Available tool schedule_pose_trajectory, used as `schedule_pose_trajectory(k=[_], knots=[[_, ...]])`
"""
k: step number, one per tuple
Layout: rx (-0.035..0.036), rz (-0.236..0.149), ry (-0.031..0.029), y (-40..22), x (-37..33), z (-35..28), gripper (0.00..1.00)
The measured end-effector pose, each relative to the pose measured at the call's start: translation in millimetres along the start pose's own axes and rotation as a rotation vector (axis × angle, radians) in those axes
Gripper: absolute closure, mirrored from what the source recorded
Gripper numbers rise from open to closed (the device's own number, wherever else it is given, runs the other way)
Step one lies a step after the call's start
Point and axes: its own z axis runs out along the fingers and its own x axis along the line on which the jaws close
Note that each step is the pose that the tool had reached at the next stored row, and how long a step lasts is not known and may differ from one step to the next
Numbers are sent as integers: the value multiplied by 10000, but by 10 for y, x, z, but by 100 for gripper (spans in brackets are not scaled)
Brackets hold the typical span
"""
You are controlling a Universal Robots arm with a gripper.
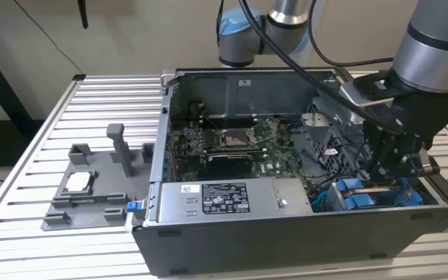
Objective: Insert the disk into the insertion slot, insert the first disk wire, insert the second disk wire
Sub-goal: 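Insert the second disk wire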
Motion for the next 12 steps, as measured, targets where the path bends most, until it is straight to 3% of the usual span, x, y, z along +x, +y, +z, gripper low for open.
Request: schedule_pose_trajectory(k=[12], knots=[[28, 609, 89, 9, 7, 59, 84]])
